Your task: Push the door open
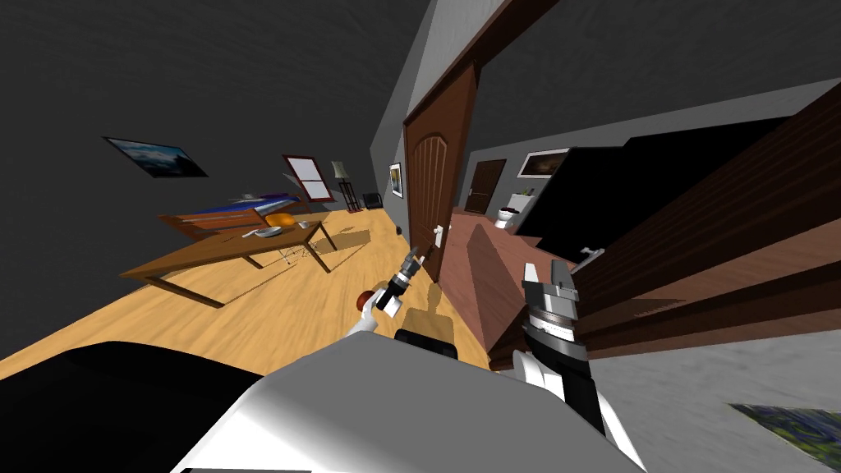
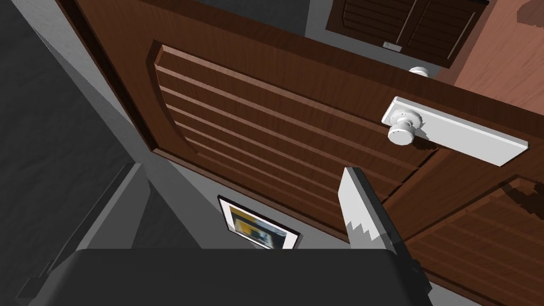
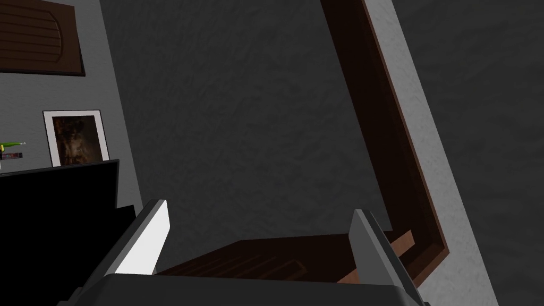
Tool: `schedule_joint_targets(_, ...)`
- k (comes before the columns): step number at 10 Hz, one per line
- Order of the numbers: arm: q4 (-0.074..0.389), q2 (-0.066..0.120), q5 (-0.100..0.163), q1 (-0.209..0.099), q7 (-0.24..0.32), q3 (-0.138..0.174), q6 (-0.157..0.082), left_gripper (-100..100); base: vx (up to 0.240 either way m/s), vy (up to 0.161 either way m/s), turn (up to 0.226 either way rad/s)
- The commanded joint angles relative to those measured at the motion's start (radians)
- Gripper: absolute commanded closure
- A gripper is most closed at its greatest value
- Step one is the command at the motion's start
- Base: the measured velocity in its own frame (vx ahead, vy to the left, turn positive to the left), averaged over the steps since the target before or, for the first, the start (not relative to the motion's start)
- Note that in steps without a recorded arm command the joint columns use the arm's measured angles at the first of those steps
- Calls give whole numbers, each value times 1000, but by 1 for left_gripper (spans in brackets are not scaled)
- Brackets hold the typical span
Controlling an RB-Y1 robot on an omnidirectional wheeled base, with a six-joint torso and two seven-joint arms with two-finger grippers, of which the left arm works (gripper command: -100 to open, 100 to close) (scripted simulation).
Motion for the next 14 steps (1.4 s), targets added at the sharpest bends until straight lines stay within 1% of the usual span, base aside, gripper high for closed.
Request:
schedule_joint_targets(1, 34, 10, -5, -23, 14, -13, -5, -100, 91, 52, -30)
schedule_joint_targets(14, 295, 68, -44, -199, 106, -120, -32, -100, 95, 44, -31)
